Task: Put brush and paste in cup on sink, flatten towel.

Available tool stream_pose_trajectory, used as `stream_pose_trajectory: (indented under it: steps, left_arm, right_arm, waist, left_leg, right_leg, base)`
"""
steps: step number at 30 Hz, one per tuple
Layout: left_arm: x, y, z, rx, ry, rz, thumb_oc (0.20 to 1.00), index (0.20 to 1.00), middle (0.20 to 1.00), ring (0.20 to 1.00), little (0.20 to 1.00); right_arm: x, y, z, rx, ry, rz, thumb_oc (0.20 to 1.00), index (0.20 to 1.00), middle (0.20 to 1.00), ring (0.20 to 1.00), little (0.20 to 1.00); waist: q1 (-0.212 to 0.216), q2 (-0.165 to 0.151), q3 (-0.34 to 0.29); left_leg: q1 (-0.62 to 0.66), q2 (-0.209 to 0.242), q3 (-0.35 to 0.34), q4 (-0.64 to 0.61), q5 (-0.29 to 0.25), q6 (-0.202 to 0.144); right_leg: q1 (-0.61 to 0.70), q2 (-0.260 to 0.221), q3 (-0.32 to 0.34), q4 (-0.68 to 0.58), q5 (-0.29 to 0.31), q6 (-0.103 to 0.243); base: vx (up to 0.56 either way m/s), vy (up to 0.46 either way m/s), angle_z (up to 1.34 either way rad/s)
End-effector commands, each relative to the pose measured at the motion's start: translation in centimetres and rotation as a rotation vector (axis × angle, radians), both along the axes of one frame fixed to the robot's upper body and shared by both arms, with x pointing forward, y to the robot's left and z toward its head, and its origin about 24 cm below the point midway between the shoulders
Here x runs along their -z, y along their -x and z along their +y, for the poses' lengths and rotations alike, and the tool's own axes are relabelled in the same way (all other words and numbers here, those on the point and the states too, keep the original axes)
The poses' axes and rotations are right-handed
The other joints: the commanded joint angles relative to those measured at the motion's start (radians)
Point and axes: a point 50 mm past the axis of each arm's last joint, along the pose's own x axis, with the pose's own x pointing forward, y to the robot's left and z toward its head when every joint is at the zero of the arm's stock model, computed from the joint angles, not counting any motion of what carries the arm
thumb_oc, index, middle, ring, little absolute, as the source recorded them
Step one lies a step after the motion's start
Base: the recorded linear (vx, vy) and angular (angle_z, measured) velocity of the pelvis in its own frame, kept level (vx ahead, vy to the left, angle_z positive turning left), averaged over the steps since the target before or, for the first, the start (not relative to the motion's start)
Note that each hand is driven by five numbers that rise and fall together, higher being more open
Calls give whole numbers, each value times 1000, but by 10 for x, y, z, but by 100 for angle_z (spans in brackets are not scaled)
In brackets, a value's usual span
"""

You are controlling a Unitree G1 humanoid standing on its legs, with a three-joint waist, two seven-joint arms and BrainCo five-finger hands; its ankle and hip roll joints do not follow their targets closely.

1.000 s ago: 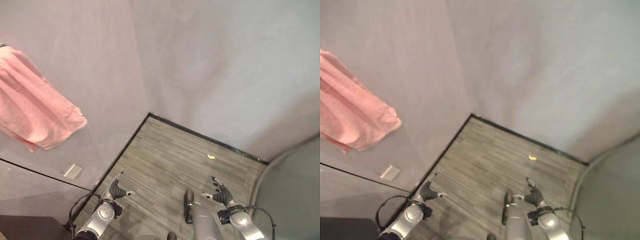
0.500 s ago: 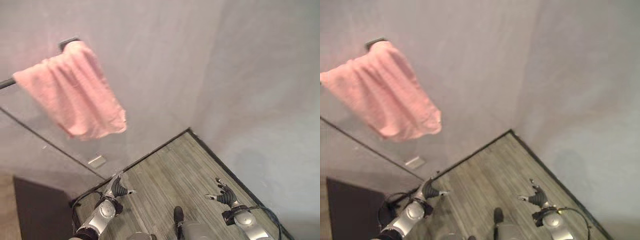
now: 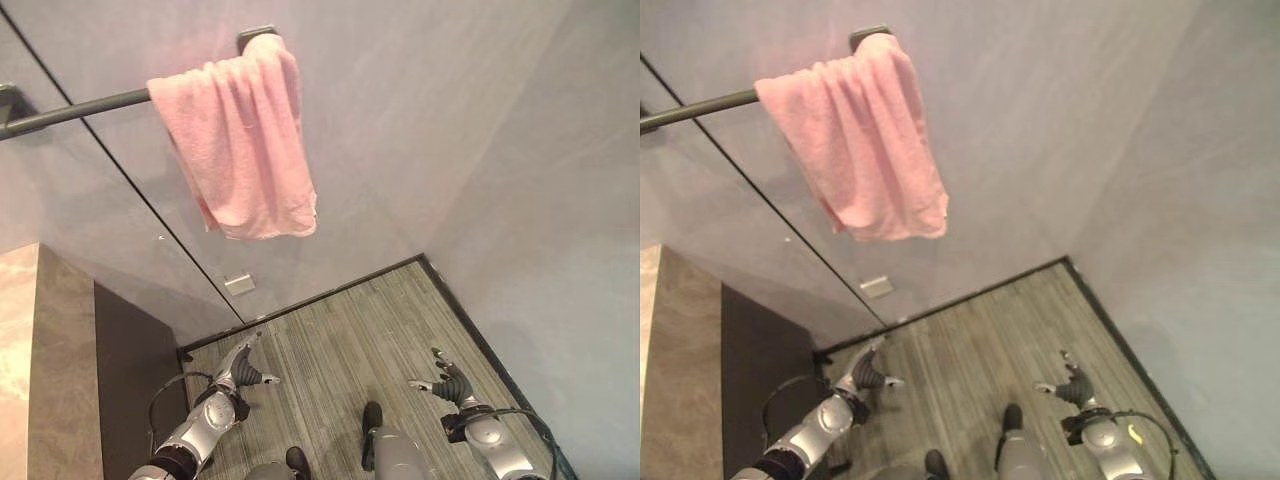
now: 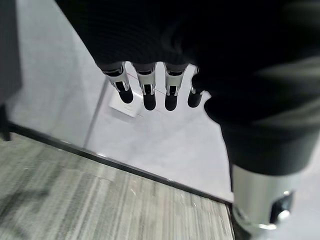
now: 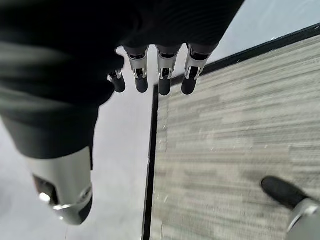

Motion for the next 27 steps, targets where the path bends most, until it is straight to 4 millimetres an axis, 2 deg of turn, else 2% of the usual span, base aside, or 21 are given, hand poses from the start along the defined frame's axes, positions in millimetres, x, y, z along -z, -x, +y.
stream_pose_trajectory:
  steps: [1,6,9,10,11,12,13,16,19,21,23,24,26,27]
  left_arm:
    - [-4,1,4,-4,-3,-46,1000,1000,1000,1000,1000]
    - [-5,4,3,-23,36,-53,1000,1000,1000,1000,1000]
    - [-5,6,3,-39,62,-45,1000,1000,1000,1000,1000]
    - [-6,5,3,-34,67,-48,1000,1000,1000,1000,1000]
    - [-6,5,0,-23,74,-46,1000,1000,1000,1000,1000]
    - [-6,5,0,-23,74,-45,1000,1000,1000,1000,1000]
    - [-5,6,2,-34,78,-42,1000,1000,1000,1000,1000]
    - [-6,5,3,-42,85,-44,1000,1000,1000,1000,1000]
    - [-4,6,3,-54,80,-36,1000,1000,1000,1000,1000]
    - [-5,4,3,-82,108,-43,1000,1000,1000,1000,1000]
    - [-6,3,3,-87,119,-46,1000,1000,1000,1000,1000]
    - [-6,2,2,-87,119,-45,1000,1000,1000,1000,1000]
    - [-6,1,0,-89,126,-45,1000,1000,1000,1000,1000]
    - [-6,0,0,-97,131,-50,1000,1000,1000,1000,1000]
  right_arm:
    - [-6,-11,10,-43,-15,-56,1000,1000,1000,1000,1000]
    - [-8,-15,17,-79,-11,-64,1000,1000,1000,1000,1000]
    - [-8,-17,21,-95,-13,-64,1000,1000,1000,1000,1000]
    - [-8,-17,22,-101,-17,-63,1000,1000,1000,1000,1000]
    - [-8,-17,21,-101,-18,-62,1000,1000,1000,1000,1000]
    - [-8,-16,21,-101,-18,-62,1000,1000,1000,1000,1000]
    - [-6,-14,20,-95,-23,-49,1000,1000,1000,1000,1000]
    - [-5,-11,17,-95,-15,-42,1000,1000,1000,1000,1000]
    - [-1,-6,15,-90,-12,-16,1000,1000,1000,1000,1000]
    - [2,-1,6,-47,-14,0,1000,1000,1000,1000,1000]
    - [1,-1,1,-30,-7,-3,1000,1000,1000,1000,1000]
    - [0,-1,0,-24,-5,-8,1000,1000,1000,1000,1000]
    - [-1,-1,-3,-4,-5,-13,1000,1000,1000,1000,1000]
    - [-3,-4,-1,-10,2,-25,1000,1000,1000,1000,1000]
  waist:
    - [16,-12,-52]
    - [33,-15,-50]
    - [39,-12,-43]
    - [37,-10,-37]
    - [23,-6,-38]
    - [22,-6,-38]
    - [21,-12,-42]
    - [23,-18,-36]
    - [23,-33,-43]
    - [31,-36,-52]
    - [29,-37,-53]
    - [27,-38,-49]
    - [8,-39,-49]
    - [8,-36,-48]
  left_leg:
    - [12,-27,-82,-8,25,-25]
    - [30,-40,-105,-36,34,-15]
    - [37,-46,-124,-44,39,-4]
    - [37,-44,-135,-43,43,-3]
    - [35,-42,-166,-39,61,-6]
    - [36,-42,-166,-39,59,-7]
    - [42,-42,-187,-46,68,-16]
    - [37,-37,-205,-36,69,-25]
    - [45,-31,-228,-46,74,-40]
    - [38,-18,-242,-58,104,-62]
    - [32,-13,-247,-49,103,-71]
    - [23,-10,-242,-38,109,-79]
    - [12,22,-175,-29,112,-86]
    - [12,27,-169,-32,114,-89]
  right_leg:
    - [111,-7,100,-27,28,88]
    - [113,-20,94,-12,69,100]
    - [101,-29,89,55,88,104]
    - [94,-16,99,86,79,103]
    - [86,42,165,84,39,92]
    - [86,42,165,86,36,91]
    - [85,83,203,-1,-2,76]
    - [80,75,179,-10,7,81]
    - [113,86,180,-55,-4,69]
    - [145,88,152,-94,-1,60]
    - [159,82,128,-108,-1,54]
    - [164,78,114,-111,-1,52]
    - [171,65,74,-112,-10,49]
    - [169,67,71,-109,-11,46]
  base:
    - [11,73,8]
    - [-5,54,7]
    - [-23,70,12]
    - [4,20,23]
    - [9,17,25]
    - [74,-21,46]
    - [69,-62,52]
    - [33,-104,39]
    - [75,-144,46]
    - [40,-165,38]
    - [13,-104,31]
    - [-2,-82,38]
    - [-12,-35,51]
    - [2,2,54]
